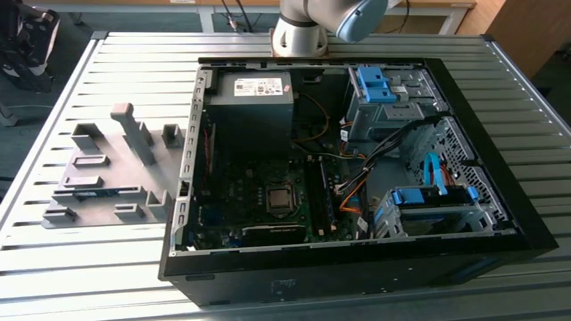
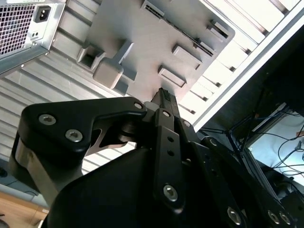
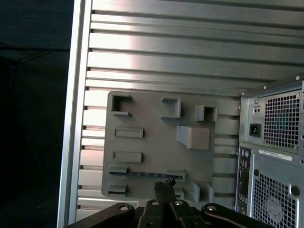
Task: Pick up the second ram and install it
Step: 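Pick up the second ram and move it above second insertion slot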
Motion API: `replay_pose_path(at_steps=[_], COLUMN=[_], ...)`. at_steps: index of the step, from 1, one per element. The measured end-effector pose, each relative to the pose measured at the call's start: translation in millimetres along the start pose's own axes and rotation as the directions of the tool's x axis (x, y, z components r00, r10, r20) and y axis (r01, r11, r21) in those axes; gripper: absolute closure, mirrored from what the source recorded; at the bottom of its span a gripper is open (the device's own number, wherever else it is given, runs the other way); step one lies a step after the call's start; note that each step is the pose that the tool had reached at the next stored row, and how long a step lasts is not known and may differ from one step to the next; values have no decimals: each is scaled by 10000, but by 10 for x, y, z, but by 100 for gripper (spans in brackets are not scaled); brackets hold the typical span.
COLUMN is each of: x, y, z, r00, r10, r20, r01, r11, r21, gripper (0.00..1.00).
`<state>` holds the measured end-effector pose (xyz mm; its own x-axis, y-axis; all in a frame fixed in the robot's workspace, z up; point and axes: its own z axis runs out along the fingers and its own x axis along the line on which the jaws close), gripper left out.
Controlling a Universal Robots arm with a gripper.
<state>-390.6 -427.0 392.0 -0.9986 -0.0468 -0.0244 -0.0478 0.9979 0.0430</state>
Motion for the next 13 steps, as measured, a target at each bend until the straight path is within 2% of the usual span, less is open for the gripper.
replay_pose_path(at_steps=[10, 13], x=[0, 0], y=[0, 0], z=[0, 0], r00=[10000, 9998], r10=[-39, -178], r20=[-1, -7], r01=[39, 178], r11=[10000, 9998], r21=[-1, -5], gripper=[89, 89])
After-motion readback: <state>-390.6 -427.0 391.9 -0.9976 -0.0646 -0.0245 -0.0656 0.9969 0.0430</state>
